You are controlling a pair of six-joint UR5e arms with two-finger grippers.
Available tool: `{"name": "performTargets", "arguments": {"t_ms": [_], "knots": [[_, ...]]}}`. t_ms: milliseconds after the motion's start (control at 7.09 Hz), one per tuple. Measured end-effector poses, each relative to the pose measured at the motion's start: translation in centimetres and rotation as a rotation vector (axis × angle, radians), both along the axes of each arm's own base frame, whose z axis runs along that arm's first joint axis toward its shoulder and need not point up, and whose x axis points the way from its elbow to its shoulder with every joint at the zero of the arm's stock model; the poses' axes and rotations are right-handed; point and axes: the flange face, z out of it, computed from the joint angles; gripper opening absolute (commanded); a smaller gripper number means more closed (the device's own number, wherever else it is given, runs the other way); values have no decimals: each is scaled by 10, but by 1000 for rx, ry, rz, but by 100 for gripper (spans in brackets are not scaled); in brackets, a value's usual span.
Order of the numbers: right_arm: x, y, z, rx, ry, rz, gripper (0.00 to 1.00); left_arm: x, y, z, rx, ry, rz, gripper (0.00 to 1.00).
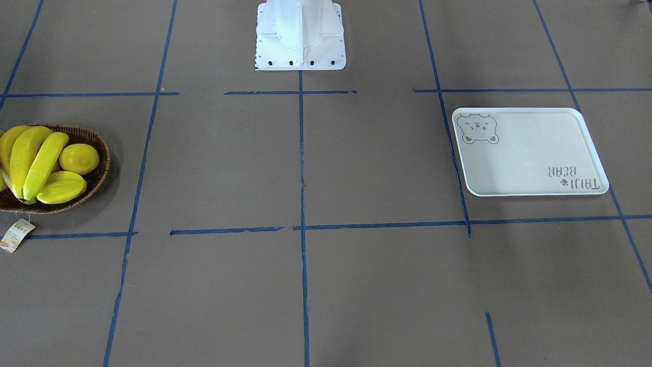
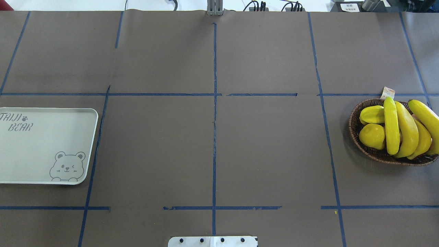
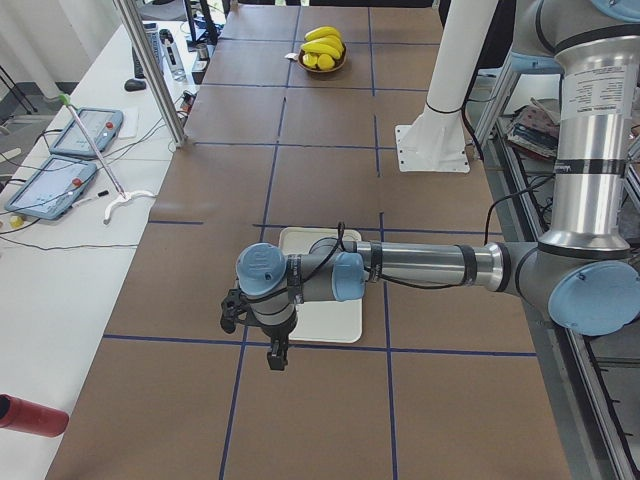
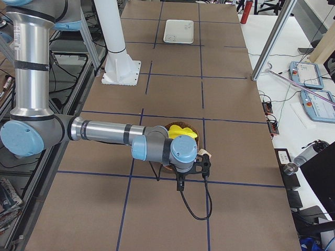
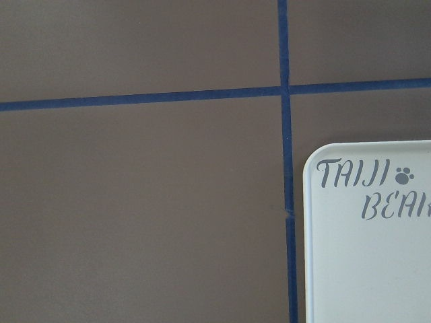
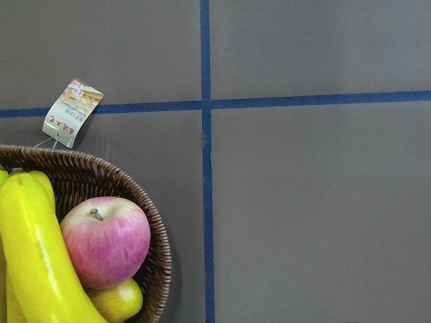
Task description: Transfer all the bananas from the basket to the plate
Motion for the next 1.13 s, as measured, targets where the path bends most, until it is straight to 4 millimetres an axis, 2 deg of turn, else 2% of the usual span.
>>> {"name": "performTargets", "arguments": {"t_ms": [1128], "knots": [[0, -1, -4, 4, 5, 4, 100, 1, -6, -8, 28, -1, 0, 100]]}}
